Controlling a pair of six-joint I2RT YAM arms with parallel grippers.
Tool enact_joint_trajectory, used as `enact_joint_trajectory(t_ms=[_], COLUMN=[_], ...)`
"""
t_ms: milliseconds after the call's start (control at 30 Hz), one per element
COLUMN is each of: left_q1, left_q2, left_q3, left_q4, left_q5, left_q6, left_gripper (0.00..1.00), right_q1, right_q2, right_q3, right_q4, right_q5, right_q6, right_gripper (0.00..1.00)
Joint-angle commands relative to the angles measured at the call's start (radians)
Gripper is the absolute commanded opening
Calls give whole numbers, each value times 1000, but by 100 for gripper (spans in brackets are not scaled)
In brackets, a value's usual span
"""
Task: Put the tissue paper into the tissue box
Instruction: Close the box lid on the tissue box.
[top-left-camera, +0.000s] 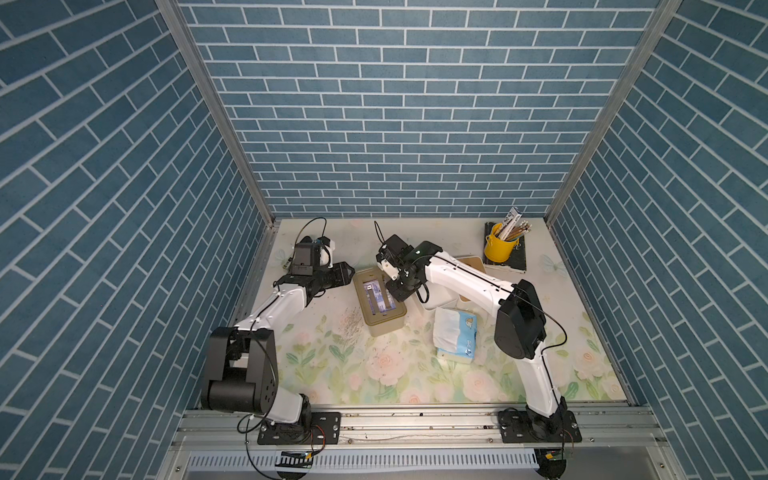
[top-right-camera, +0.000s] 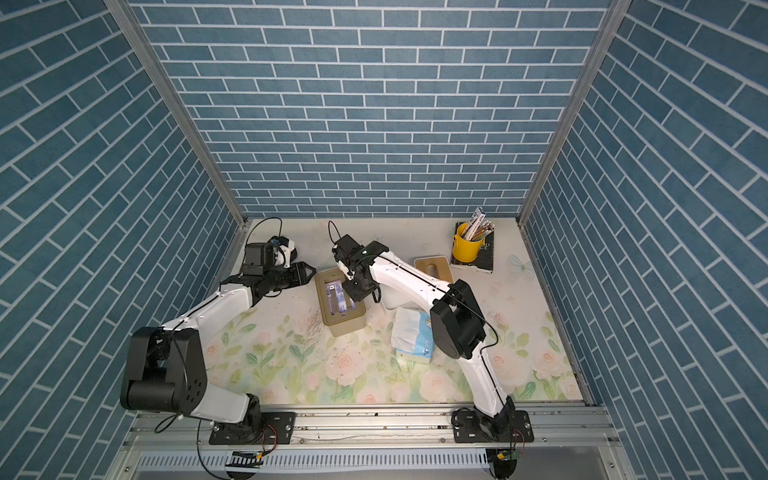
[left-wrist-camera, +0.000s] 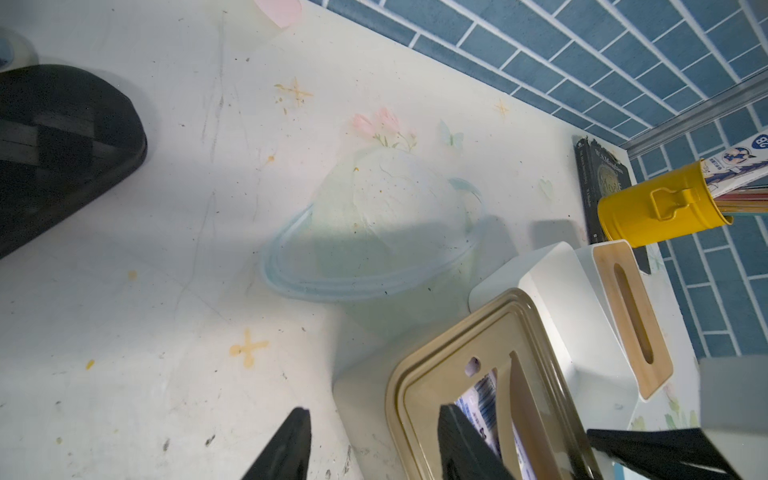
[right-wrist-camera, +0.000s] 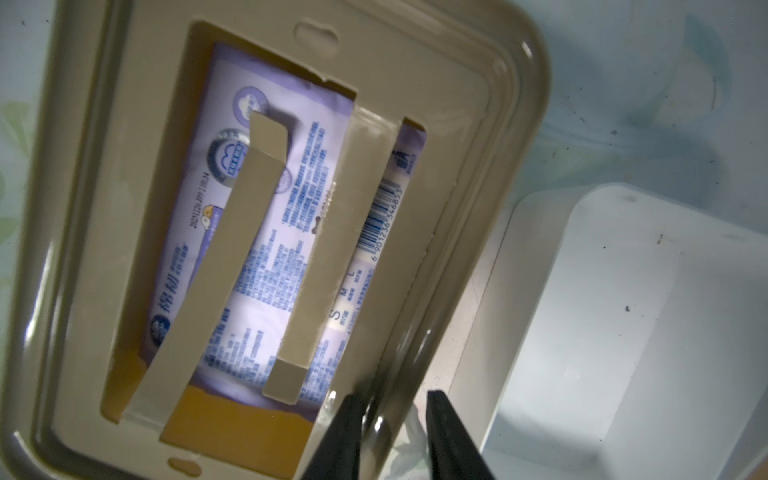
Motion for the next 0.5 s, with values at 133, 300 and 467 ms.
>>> enact_joint_trajectory(t_ms=[133,300,467], left_q1=[-18,-39,-55], left_q2=[67,107,139], left_q3=[-6,-7,-6], left_q4=[2,5,13], left_q5=[19,-9,-30], left_q6=[27,35,39], left_gripper=[54,52,51], right_q1=[9,9,7], right_q2=[77,77,78], right_q3=[-24,-21,-18], right_q4=[-84,-88,-92], right_q5=[23,26,30], right_q6=[-13,-11,-11], right_gripper=[30,30,30])
